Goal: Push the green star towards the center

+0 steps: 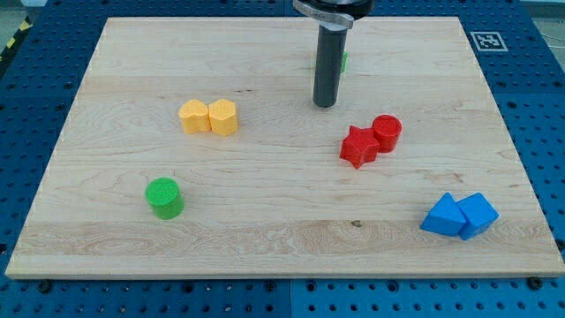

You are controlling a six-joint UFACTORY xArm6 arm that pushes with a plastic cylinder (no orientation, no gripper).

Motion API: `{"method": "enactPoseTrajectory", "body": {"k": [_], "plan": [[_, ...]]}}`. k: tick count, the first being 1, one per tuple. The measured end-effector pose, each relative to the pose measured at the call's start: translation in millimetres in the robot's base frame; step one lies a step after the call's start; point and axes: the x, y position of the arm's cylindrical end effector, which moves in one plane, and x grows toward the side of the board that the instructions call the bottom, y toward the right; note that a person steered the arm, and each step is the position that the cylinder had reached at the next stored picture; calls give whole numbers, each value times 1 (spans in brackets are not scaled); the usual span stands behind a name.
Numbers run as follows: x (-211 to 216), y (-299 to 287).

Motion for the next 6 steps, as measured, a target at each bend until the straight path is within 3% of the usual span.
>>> {"method": "enactPoseTrajectory", "body": {"k": [2, 4, 5, 6], "plan": [[-22, 18], [-71, 56], [-103, 39], [-107, 6]]}}
